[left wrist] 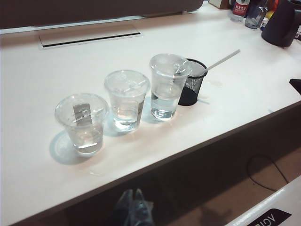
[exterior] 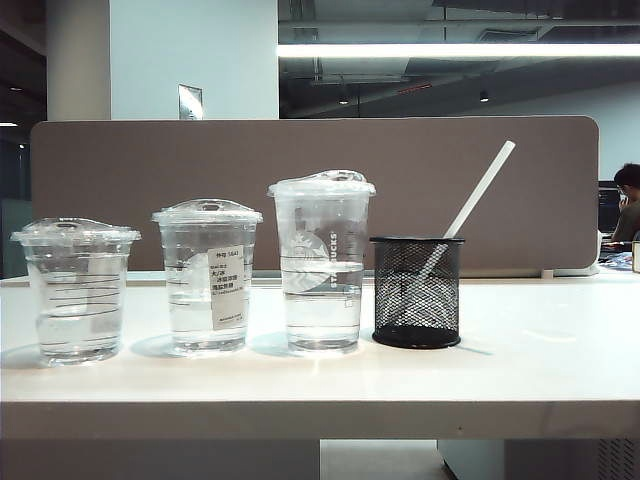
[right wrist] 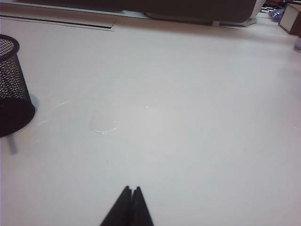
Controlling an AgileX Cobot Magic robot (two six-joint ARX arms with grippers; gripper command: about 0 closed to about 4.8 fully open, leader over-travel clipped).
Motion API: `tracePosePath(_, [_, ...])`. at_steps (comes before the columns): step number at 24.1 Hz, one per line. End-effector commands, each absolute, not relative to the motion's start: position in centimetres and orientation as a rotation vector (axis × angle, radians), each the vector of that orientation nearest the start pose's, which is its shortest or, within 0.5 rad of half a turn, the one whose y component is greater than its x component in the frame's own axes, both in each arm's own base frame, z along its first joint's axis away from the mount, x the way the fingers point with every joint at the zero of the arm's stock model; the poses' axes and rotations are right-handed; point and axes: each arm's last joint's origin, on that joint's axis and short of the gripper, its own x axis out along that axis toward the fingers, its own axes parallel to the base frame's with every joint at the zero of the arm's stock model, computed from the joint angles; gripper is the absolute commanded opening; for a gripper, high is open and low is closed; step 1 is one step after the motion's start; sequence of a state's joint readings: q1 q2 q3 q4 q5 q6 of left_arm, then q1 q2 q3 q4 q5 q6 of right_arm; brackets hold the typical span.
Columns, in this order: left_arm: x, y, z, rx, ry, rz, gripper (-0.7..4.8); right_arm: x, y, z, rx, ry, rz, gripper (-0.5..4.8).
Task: Pick up the straw and insert it into the medium coffee cup.
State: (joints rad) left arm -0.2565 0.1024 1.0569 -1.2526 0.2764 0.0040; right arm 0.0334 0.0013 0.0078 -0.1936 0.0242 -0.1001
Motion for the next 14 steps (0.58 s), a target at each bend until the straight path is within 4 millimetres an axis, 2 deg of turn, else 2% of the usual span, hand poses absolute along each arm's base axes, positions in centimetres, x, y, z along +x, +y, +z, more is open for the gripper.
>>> tracePosePath(1, [-5.64, 0.76, 34.16, 0.049, 0.243, -0.505, -0.04, 9.60, 0.24, 14.63, -0.103, 0.181, 0.018, -0.04])
tracePosePath(14, [-5.52, 0.85, 34.27, 0.058, 0.229, -0.463, -0.05, 9.60, 0.25, 14.63, -0.103, 0.181, 0.018, -0.04])
